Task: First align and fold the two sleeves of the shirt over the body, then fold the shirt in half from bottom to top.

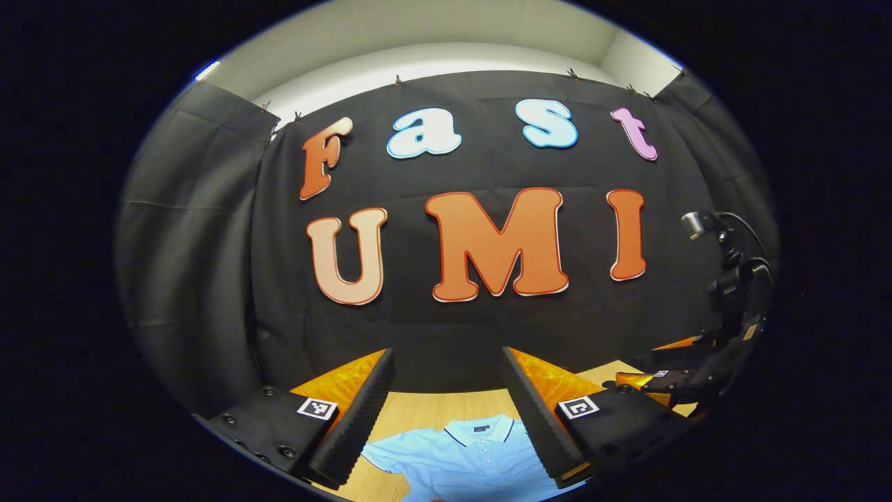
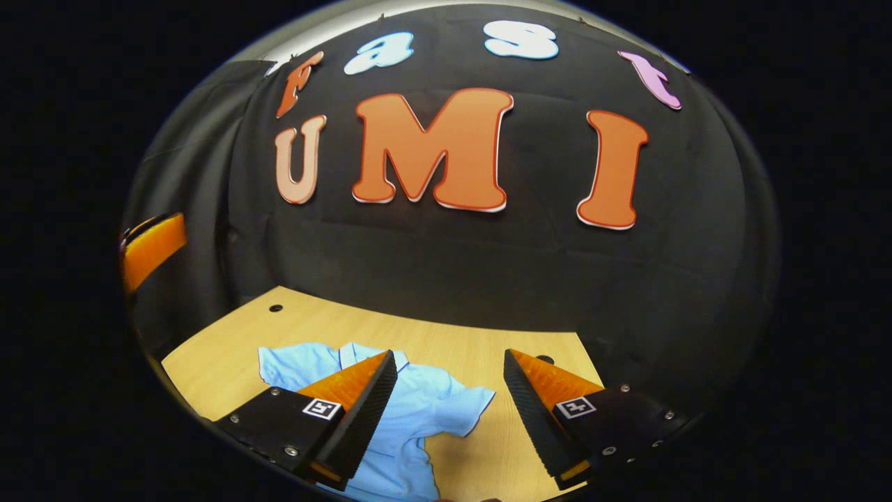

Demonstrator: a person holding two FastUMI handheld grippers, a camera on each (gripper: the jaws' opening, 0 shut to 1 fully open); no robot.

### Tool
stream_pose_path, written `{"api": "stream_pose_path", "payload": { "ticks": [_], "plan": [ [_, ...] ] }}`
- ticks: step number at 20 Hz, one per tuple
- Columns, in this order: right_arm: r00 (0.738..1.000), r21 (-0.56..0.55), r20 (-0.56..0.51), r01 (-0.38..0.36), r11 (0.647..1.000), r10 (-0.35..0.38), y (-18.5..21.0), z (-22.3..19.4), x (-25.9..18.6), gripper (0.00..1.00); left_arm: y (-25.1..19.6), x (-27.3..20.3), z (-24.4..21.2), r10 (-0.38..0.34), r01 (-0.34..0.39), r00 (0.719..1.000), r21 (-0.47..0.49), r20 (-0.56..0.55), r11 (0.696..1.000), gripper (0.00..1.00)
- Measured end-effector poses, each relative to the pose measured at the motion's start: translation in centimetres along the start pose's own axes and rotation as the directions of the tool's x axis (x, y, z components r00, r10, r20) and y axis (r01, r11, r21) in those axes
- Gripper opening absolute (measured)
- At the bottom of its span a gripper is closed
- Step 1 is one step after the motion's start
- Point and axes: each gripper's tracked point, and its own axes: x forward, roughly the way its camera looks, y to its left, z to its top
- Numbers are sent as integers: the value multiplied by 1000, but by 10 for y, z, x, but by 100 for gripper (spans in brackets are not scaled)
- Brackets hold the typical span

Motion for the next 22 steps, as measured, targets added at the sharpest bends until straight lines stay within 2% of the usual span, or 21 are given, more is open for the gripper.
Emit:
{"api": "stream_pose_path", "payload": {
  "ticks": [4, 7, 10, 12, 15, 18, 22],
  "plan": [
    [995, 9, -103, 18, 1000, -17, -11, -17, 34, 96, 12, 14, -3, 14, -14, 1000, 14, 7, 1000, 99],
    [978, -4, -203, 47, 999, -47, -18, -43, 57, 96, 16, 20, -16, 27, -27, 999, -1, -21, 1000, 100],
    [942, -23, -334, 36, 999, -42, -17, -81, 76, 96, 27, 29, -29, 52, -52, 997, -2, -56, 999, 100],
    [920, -32, -389, 39, 999, -49, -17, -95, 86, 96, 32, 32, -34, 68, -69, 995, -4, -67, 998, 100],
    [886, -4, -463, 19, 1000, -19, -17, -118, 99, 95, 39, 39, -43, 93, -94, 992, 2, -90, 996, 100],
    [824, 18, -566, 17, 1000, -4, -21, -153, 111, 92, 44, 44, -50, 120, -120, 987, 10, -111, 993, 100],
    [774, 37, -633, 17, 999, 10, -26, -178, 124, 87, 42, 47, -46, 127, -126, 987, 10, -96, 992, 100]
  ]
}}
